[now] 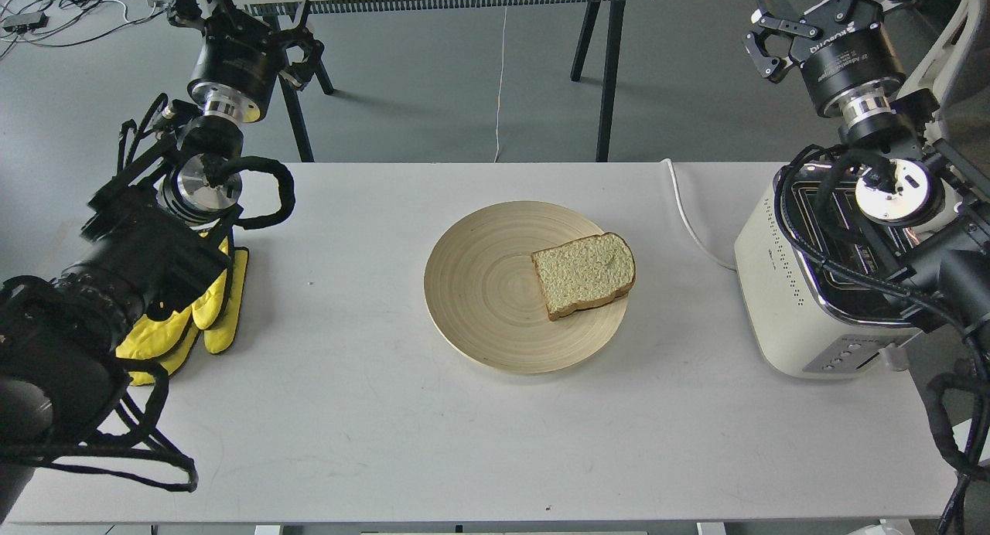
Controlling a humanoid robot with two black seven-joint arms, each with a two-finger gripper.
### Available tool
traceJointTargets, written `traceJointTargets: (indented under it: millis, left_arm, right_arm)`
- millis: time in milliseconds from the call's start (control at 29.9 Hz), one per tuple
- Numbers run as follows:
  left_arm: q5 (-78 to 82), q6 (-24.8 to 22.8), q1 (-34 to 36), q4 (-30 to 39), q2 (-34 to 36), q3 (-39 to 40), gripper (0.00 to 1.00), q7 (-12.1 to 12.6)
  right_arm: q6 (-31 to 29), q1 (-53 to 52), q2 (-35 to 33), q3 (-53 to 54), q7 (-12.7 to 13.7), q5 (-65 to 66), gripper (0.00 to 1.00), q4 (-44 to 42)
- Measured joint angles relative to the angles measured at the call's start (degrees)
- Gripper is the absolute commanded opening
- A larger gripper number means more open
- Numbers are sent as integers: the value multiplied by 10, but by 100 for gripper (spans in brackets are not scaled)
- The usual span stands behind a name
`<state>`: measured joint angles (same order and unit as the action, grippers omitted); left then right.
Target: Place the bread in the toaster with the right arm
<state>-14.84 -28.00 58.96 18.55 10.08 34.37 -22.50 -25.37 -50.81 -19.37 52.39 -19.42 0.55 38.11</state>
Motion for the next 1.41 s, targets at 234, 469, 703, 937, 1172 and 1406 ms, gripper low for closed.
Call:
traceJointTargets:
  millis: [234, 469, 703, 937, 1172, 1406]
  left_arm:
    - [0, 0, 0, 0, 0, 0, 100, 0]
    - [-1, 0, 0, 0, 1, 1, 100, 0]
    - [-1, 0, 0, 0, -1, 0, 100, 0]
    - [-1, 0, 0, 0, -3, 0, 100, 0]
    - [-1, 0, 0, 0, -4, 0, 100, 0]
    - [0, 0, 0, 0, -4, -1, 100, 1]
  right_arm:
    - [2, 1, -1, -10, 5, 4, 100, -2]
    - [14, -28, -10, -90, 5, 45, 99, 19]
    - [118, -47, -46, -173, 4, 249, 99, 90]
    - [236, -43, -74, -264, 27, 493, 98, 163]
    - [280, -48, -67, -403, 94, 577, 86, 169]
    - [283, -48, -60, -477, 151, 586, 70, 160]
